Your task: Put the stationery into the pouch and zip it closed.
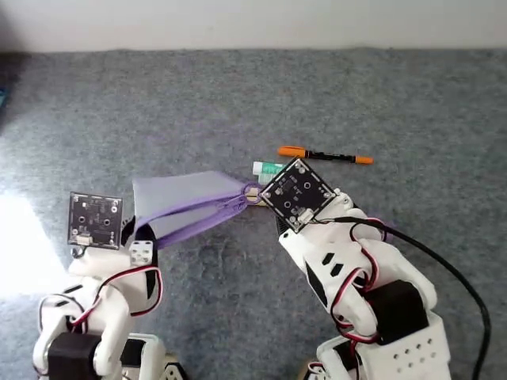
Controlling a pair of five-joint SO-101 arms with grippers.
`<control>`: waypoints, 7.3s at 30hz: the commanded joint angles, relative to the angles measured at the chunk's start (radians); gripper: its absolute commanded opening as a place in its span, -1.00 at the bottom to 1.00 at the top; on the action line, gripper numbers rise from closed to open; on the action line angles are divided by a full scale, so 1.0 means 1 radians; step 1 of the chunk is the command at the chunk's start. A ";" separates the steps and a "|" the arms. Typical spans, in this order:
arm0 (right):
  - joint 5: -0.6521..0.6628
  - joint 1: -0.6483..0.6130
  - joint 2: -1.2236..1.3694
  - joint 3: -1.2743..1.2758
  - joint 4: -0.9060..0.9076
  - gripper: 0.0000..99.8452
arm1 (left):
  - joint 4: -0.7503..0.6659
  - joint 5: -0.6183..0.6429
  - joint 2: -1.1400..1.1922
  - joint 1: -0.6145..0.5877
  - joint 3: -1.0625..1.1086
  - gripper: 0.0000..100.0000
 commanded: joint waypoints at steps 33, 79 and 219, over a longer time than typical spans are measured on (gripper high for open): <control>-0.189 0.309 0.056 -0.249 0.354 -0.55 | 0.115 0.138 0.011 -0.012 -0.113 -0.98; 0.252 0.229 2.034 -1.674 0.213 -0.55 | 0.222 0.147 0.235 -0.195 -0.378 -0.98; -0.385 0.082 0.711 -0.400 -0.084 -0.71 | 0.293 0.376 0.552 -0.298 -0.549 -0.98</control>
